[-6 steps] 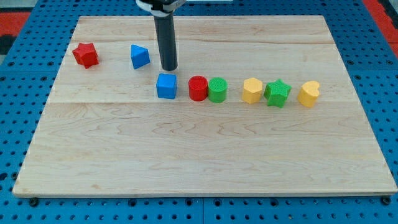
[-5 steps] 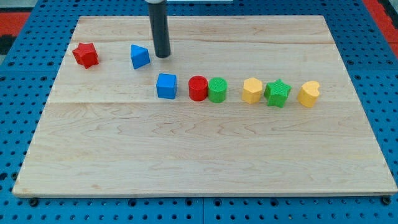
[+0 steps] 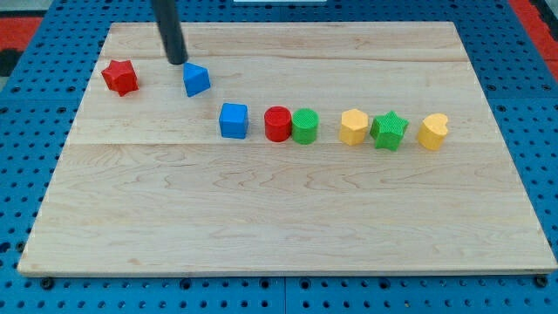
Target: Place the triangle to the left of blue cube
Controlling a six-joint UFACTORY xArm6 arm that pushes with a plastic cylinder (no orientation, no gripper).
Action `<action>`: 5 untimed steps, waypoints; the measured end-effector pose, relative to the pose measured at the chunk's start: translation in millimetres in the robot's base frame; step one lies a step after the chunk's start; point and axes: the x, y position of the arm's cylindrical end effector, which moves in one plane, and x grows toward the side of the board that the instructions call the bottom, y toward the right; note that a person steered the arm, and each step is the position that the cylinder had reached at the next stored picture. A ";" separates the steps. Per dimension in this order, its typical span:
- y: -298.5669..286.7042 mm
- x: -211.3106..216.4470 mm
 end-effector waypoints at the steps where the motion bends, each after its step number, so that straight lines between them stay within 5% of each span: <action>1: 16.7 15.6; 5: -4.6 95.3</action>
